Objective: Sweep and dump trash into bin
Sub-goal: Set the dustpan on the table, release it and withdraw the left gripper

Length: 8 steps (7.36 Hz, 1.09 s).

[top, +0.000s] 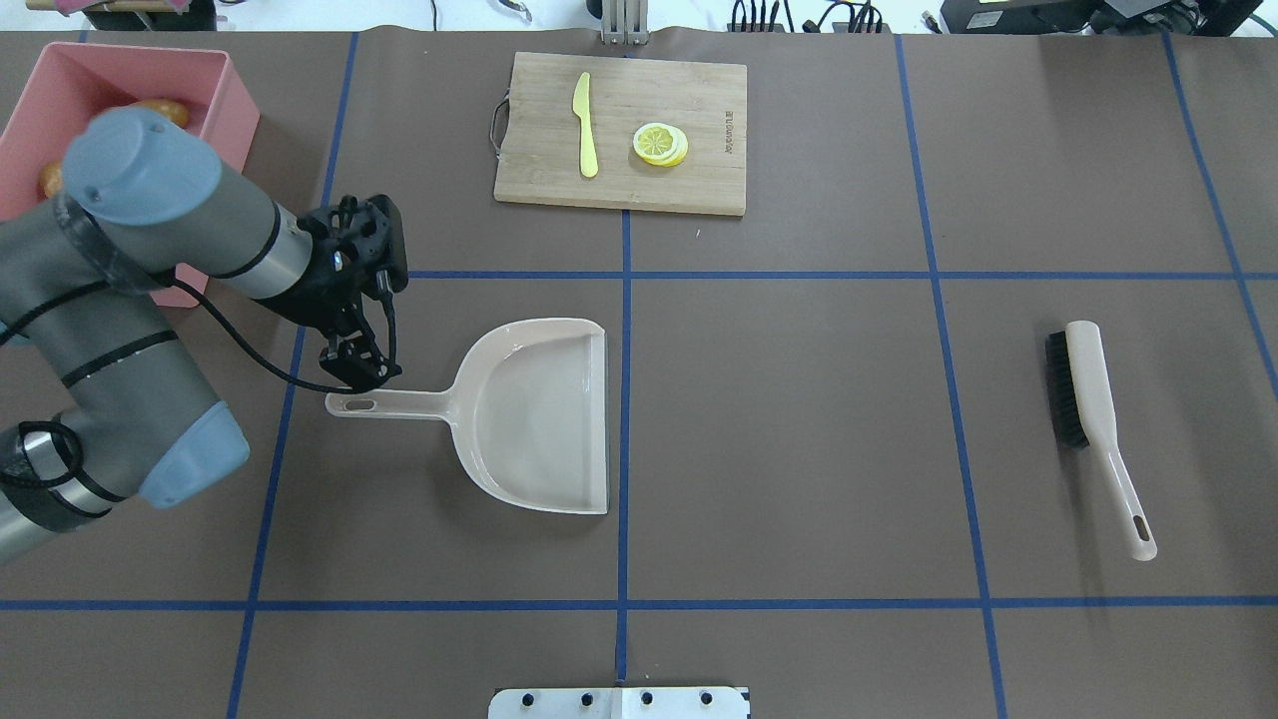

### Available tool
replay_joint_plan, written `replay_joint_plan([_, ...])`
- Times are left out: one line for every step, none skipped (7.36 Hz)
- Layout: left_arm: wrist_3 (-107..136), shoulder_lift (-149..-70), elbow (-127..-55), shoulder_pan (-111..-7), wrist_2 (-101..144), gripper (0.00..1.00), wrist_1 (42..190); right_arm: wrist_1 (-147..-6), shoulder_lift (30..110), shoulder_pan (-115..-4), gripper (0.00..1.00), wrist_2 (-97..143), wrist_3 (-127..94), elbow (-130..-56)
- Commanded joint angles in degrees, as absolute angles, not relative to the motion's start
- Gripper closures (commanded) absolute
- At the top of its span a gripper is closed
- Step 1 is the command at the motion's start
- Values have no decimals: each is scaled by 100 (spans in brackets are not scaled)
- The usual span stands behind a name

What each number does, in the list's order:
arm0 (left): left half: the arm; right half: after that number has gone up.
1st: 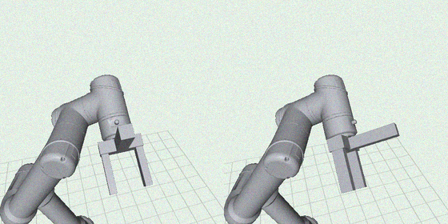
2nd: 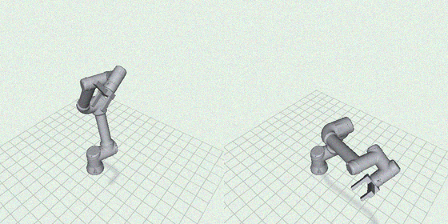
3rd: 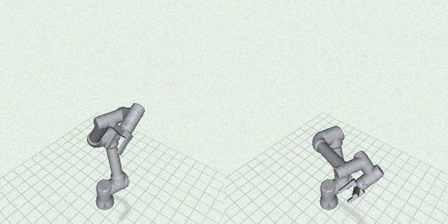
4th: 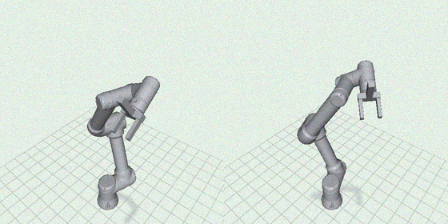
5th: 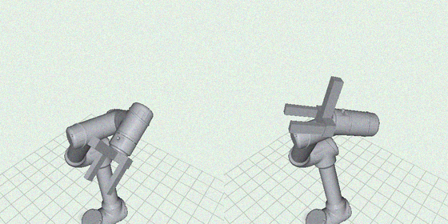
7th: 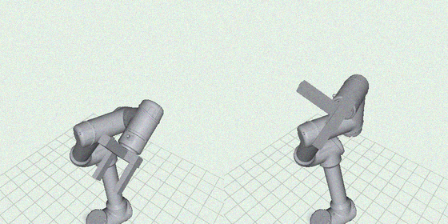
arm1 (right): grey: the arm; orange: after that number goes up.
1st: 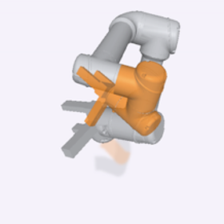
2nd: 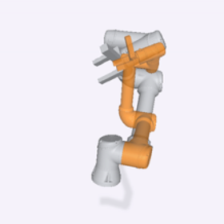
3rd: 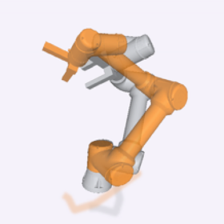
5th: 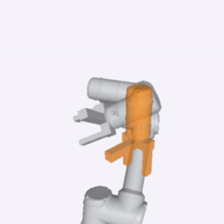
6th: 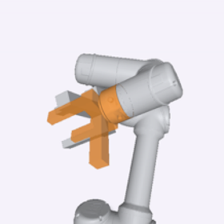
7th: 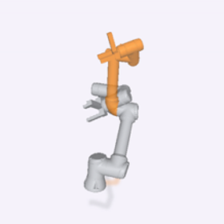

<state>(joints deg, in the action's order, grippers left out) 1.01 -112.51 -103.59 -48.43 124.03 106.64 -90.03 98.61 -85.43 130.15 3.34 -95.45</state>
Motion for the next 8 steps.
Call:
replay_joint_plan([1750,-11206,-10380,-5595,12332,2,10443,-9009,9861,-8543,0,12973,343,-9545])
replay_joint_plan([2123,-11197,-10484,-5868,12322,2,9832,-9009,9861,-8543,0,12955,343,-9545])
replay_joint_plan([2127,-11189,-10511,-6254,12374,2,9235,-9009,9861,-8543,0,12955,343,-9536])
replay_joint_plan([2110,-11171,-10460,-6641,12436,2,8454,-9000,9861,-8543,0,12955,343,-9527])
replay_joint_plan([2127,-10910,-10320,-6966,12628,2,8307,-9000,9861,-8543,0,12964,343,-9466])
replay_joint_plan([2127,-10733,-10136,-7353,13309,1,8166,-9000,9861,-8543,0,12964,343,-9448])
replay_joint_plan([2049,-10114,-10012,-7696,13716,1,8252,-8991,9861,-8543,0,12964,343,-9448])
replay_joint_plan([2265,-9803,-9941,-7743,13807,1,8192,-8991,9853,-8543,0,12973,343,-9448])
